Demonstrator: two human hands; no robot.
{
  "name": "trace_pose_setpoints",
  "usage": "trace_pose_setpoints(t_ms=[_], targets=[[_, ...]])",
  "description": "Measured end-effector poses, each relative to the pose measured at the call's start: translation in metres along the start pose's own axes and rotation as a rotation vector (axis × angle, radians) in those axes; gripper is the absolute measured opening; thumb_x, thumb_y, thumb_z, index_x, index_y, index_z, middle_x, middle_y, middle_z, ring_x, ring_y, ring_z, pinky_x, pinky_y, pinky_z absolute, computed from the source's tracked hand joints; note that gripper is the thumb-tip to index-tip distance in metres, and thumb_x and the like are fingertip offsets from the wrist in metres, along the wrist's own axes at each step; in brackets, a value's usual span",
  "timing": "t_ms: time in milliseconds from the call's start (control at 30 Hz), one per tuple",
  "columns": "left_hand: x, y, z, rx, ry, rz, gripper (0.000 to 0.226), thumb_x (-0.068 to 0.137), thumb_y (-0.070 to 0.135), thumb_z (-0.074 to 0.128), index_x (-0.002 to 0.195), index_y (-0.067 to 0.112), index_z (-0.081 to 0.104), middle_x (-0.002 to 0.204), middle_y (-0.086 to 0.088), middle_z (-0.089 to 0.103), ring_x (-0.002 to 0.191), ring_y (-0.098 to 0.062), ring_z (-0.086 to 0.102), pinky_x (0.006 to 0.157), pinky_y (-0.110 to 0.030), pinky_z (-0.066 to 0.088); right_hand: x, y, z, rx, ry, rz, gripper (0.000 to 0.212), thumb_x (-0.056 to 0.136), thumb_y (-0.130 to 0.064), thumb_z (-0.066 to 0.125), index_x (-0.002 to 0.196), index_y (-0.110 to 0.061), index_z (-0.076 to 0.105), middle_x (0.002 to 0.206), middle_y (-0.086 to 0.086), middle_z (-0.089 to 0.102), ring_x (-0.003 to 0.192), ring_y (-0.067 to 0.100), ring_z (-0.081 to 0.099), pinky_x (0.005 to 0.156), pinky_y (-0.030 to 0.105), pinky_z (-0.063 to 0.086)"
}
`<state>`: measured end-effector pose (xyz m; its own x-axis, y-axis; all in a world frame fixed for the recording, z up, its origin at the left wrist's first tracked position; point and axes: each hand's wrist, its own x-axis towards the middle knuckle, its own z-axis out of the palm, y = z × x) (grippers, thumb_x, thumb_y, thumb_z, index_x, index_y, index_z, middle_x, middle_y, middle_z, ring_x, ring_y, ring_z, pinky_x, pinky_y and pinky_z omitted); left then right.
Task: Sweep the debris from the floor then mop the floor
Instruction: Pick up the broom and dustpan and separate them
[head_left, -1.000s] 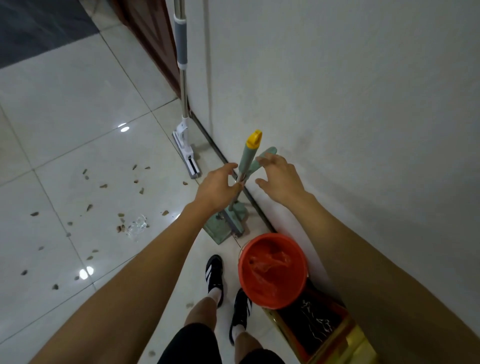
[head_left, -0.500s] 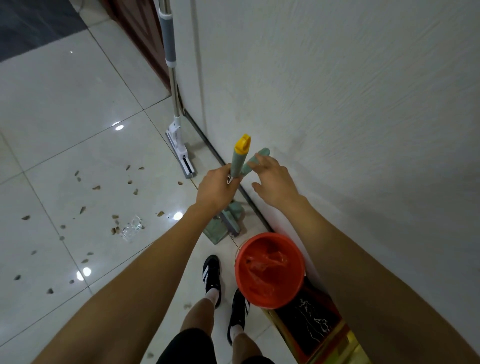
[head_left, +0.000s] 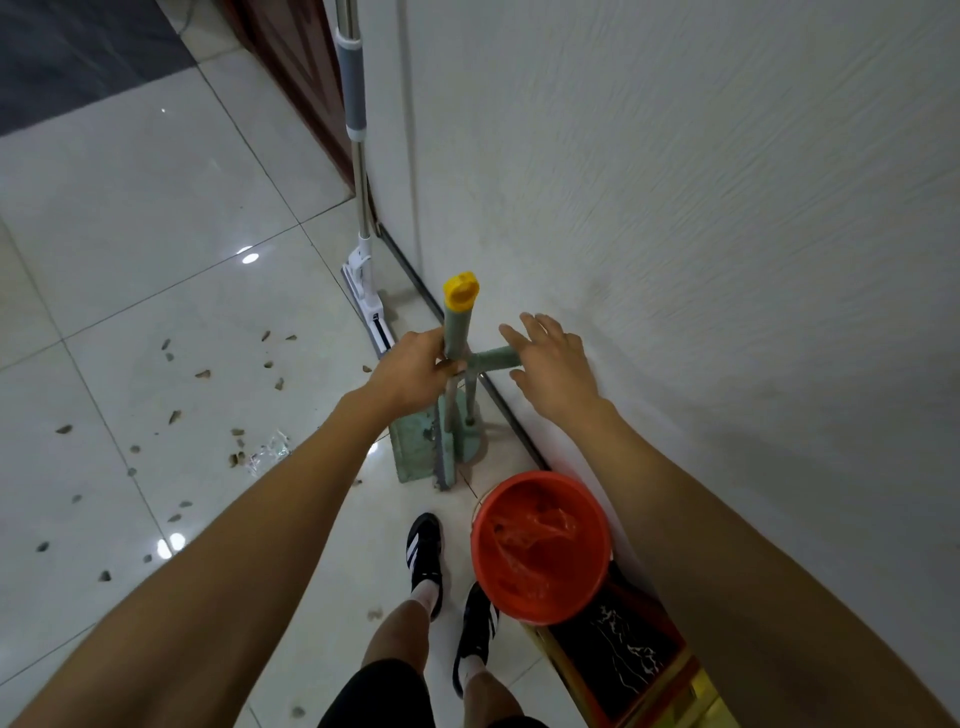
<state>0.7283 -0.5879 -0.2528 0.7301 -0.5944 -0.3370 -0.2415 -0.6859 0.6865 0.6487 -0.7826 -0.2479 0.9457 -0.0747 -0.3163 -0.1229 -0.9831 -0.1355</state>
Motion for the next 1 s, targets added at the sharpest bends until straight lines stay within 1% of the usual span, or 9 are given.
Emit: trace_pose_setpoints(t_ms=[100, 167, 233, 400, 567, 667, 767, 867, 1000], targets=[[0.0, 0.004, -0.013, 0.014, -0.041, 0.055, 0.01, 0.095, 0.02, 0.061, 0.105, 0.017, 0.063, 0.1, -0.005, 0.067, 0.091, -0.024, 0.062, 0.085, -0.048, 0.053, -0.003, 0.001, 0.001, 0.007, 0.031, -0.006, 0.036, 0.096, -0.029, 0.057, 0.132, -0.022, 0.057, 0.124, 0.007, 0.061, 0.12, 0.028, 0.05, 0.096, 0.043, 0.035], [0.002, 0.006, -0.022, 0.044, -0.069, 0.095, 0.011, 0.094, 0.018, 0.061, 0.105, 0.018, 0.064, 0.101, -0.005, 0.067, 0.092, -0.024, 0.062, 0.085, -0.049, 0.053, -0.007, -0.001, 0.001, -0.013, 0.065, 0.001, 0.025, 0.097, -0.031, 0.057, 0.119, -0.02, 0.062, 0.102, 0.005, 0.064, 0.1, 0.027, 0.056, 0.08, 0.04, 0.035], [0.003, 0.009, -0.027, 0.052, -0.096, 0.123, 0.013, 0.094, 0.016, 0.061, 0.106, 0.019, 0.064, 0.102, -0.004, 0.067, 0.094, -0.024, 0.062, 0.086, -0.048, 0.052, -0.014, -0.005, 0.003, 0.006, 0.08, 0.022, 0.023, 0.096, -0.034, 0.059, 0.112, -0.019, 0.062, 0.095, 0.003, 0.063, 0.092, 0.026, 0.058, 0.075, 0.038, 0.033], [0.0, 0.009, -0.025, 0.069, -0.096, 0.099, 0.017, 0.096, 0.018, 0.059, 0.112, 0.016, 0.062, 0.109, -0.005, 0.067, 0.099, -0.024, 0.062, 0.089, -0.049, 0.051, -0.027, -0.015, 0.015, 0.146, 0.083, 0.067, 0.019, 0.094, -0.034, 0.06, 0.102, -0.017, 0.063, 0.088, 0.003, 0.065, 0.083, 0.026, 0.06, 0.072, 0.036, 0.041], [-0.002, 0.002, -0.024, 0.053, -0.043, 0.016, 0.02, 0.096, 0.019, 0.059, 0.115, 0.015, 0.06, 0.112, -0.009, 0.065, 0.102, -0.03, 0.06, 0.089, -0.051, 0.05, -0.034, -0.031, 0.032, 0.244, 0.061, 0.074, 0.022, 0.093, -0.039, 0.062, 0.095, -0.017, 0.063, 0.08, -0.001, 0.062, 0.072, 0.022, 0.061, 0.064, 0.031, 0.041], [-0.004, 0.002, -0.021, 0.024, -0.029, 0.002, 0.022, 0.096, 0.019, 0.059, 0.118, 0.019, 0.06, 0.114, -0.006, 0.066, 0.104, -0.028, 0.06, 0.09, -0.048, 0.051, -0.039, -0.038, 0.039, 0.333, 0.083, 0.149, 0.025, 0.091, -0.042, 0.064, 0.094, -0.017, 0.062, 0.075, -0.006, 0.057, 0.066, 0.018, 0.057, 0.058, 0.027, 0.041], [-0.01, 0.004, -0.012, -0.002, 0.049, -0.018, 0.029, 0.093, 0.02, 0.063, 0.122, 0.022, 0.061, 0.119, -0.003, 0.066, 0.108, -0.025, 0.059, 0.089, -0.042, 0.05, -0.044, -0.041, 0.044, 0.395, 0.054, 0.202, 0.026, 0.09, -0.045, 0.065, 0.094, -0.02, 0.063, 0.078, -0.005, 0.065, 0.066, 0.016, 0.06, 0.056, 0.026, 0.042], [-0.029, 0.005, 0.009, -0.232, 0.258, -0.162, 0.04, 0.091, 0.028, 0.068, 0.129, 0.022, 0.058, 0.124, 0.003, 0.062, 0.104, -0.015, 0.058, 0.082, -0.025, 0.045, -0.049, -0.047, 0.047, 0.441, 0.037, 0.245, 0.027, 0.087, -0.048, 0.067, 0.092, -0.022, 0.064, 0.078, -0.007, 0.065, 0.066, 0.015, 0.059, 0.054, 0.026, 0.04], [-0.06, 0.006, 0.048, -0.574, 0.351, -0.438, 0.048, 0.09, 0.042, 0.067, 0.134, 0.024, 0.055, 0.113, 0.008, 0.063, 0.105, -0.014, 0.06, 0.082, -0.022, 0.047, -0.059, -0.058, 0.053, 0.506, 0.03, 0.285, 0.026, 0.085, -0.046, 0.069, 0.095, -0.022, 0.067, 0.078, -0.009, 0.063, 0.061, 0.009, 0.051, 0.048, 0.02, 0.032]])
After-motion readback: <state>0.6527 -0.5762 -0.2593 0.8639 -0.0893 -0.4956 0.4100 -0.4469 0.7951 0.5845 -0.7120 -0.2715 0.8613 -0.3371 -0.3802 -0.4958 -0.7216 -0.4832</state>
